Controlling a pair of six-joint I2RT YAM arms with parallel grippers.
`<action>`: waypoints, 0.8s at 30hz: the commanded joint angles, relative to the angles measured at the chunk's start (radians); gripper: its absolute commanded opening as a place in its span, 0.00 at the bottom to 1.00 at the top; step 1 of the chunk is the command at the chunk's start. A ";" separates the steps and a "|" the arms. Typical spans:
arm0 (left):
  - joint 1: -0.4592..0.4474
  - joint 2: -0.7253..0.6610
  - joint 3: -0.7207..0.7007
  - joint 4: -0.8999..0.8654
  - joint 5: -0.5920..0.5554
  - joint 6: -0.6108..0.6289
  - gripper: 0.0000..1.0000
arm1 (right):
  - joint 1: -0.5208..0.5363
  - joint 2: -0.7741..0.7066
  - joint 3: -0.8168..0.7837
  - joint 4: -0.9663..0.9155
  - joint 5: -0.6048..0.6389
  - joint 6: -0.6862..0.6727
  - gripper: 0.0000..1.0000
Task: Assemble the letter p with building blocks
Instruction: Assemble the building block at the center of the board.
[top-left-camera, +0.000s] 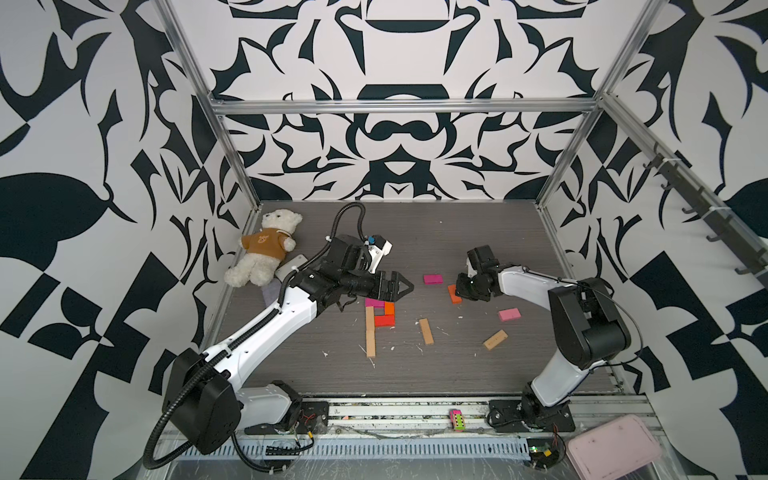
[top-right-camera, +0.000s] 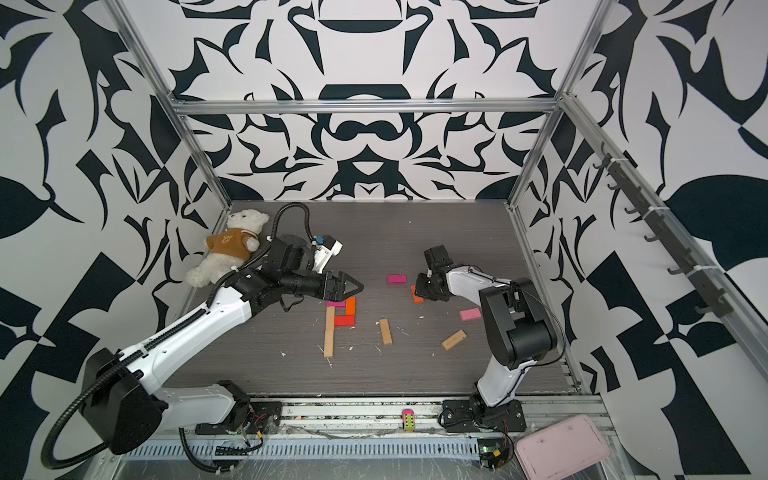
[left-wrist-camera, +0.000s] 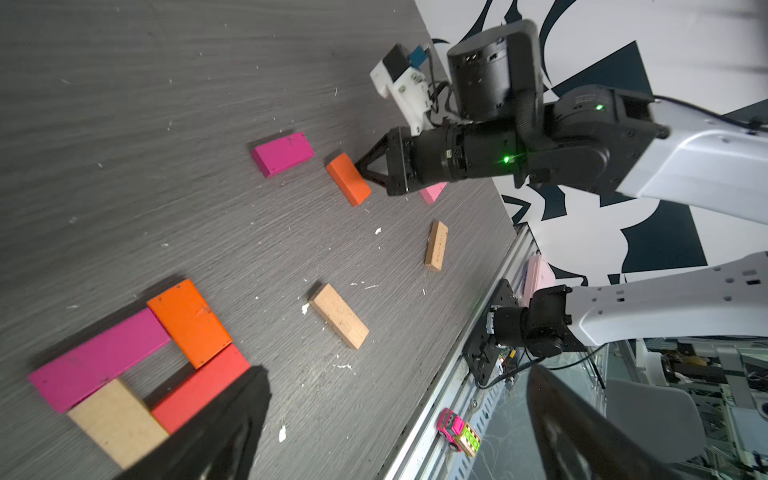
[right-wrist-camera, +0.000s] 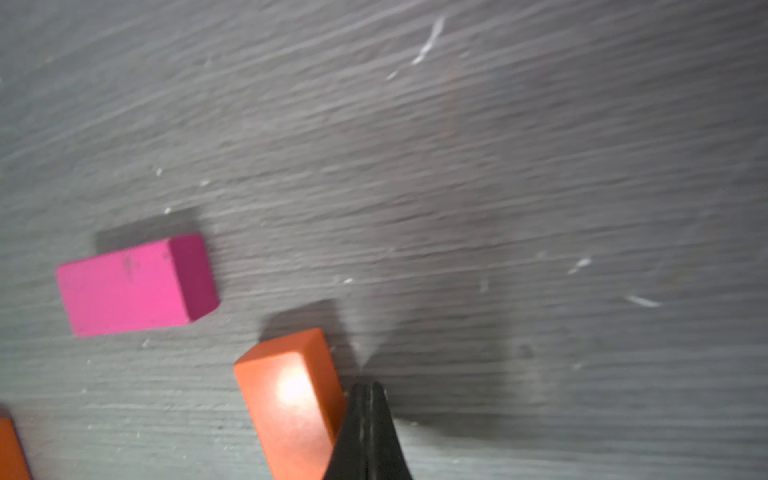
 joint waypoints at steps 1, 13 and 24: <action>0.003 -0.038 -0.013 -0.036 -0.033 0.047 0.99 | 0.014 -0.057 -0.017 -0.017 0.066 0.000 0.00; 0.003 -0.043 -0.010 -0.041 -0.011 0.045 0.99 | 0.075 -0.208 -0.047 -0.080 0.048 0.002 0.45; 0.002 -0.049 -0.014 -0.037 0.000 0.040 0.99 | 0.137 -0.091 -0.017 -0.055 0.099 0.034 0.46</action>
